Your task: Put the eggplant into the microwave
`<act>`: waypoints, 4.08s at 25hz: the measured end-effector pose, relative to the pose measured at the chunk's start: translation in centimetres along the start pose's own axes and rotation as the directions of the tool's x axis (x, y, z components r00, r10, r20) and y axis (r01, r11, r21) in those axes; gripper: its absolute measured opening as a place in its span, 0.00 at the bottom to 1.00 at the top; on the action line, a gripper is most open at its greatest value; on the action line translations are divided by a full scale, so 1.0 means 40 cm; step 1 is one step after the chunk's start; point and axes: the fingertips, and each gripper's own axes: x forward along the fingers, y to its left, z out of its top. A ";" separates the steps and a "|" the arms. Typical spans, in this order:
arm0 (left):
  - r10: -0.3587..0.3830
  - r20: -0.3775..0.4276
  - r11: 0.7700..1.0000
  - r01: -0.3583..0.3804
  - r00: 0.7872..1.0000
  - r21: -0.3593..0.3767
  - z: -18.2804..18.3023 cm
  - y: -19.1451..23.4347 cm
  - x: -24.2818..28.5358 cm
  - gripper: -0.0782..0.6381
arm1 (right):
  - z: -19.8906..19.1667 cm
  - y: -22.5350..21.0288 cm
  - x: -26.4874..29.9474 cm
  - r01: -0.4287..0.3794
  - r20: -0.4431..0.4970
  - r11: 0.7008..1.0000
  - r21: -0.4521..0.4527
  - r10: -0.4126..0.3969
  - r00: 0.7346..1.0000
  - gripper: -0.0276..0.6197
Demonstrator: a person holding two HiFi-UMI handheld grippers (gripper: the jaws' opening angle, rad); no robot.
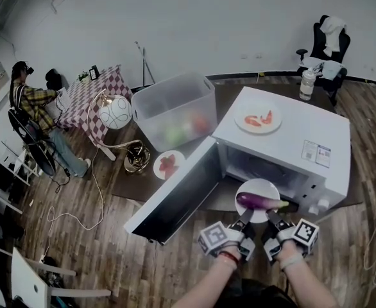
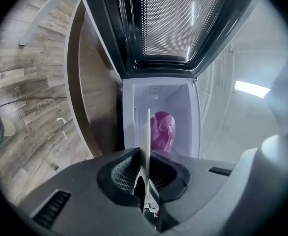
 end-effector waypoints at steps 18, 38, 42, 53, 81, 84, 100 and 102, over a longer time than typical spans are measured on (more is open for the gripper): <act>0.033 -0.034 0.999 -0.034 0.999 -0.039 0.032 0.039 0.071 0.14 | 0.047 -0.015 0.046 0.039 0.050 0.999 0.036 -0.040 0.998 0.05; 0.023 -0.051 0.998 -0.025 0.998 -0.051 0.072 0.028 0.090 0.24 | 0.082 -0.018 0.077 0.045 0.106 0.999 0.031 -0.048 0.993 0.05; 0.017 -0.079 0.998 -0.022 0.997 -0.058 0.061 0.033 0.089 0.23 | 0.085 -0.015 0.081 0.049 0.119 0.998 0.027 -0.052 0.992 0.05; 0.030 -0.117 0.997 -0.038 0.993 -0.069 0.048 0.047 0.095 0.14 | 0.092 -0.015 0.093 0.056 0.132 0.998 0.029 -0.059 0.989 0.06; 0.048 -0.131 0.995 -0.059 0.990 -0.082 0.067 0.028 0.133 0.14 | 0.033 0.002 0.106 0.068 0.073 0.997 0.029 -0.070 0.995 0.08; 0.036 -0.155 0.996 -0.047 0.987 -0.070 0.064 0.030 0.136 0.14 | 0.039 0.005 0.104 0.064 0.091 0.997 0.047 -0.068 0.994 0.07; 0.022 -0.166 0.996 -0.037 0.986 -0.086 0.065 0.007 0.118 0.13 | 0.069 0.012 0.130 0.048 0.123 0.998 0.044 -0.053 0.991 0.07; 0.024 -0.166 0.995 -0.039 0.986 -0.087 0.067 0.008 0.120 0.13 | 0.072 0.009 0.132 0.054 0.121 0.998 0.036 -0.058 0.991 0.07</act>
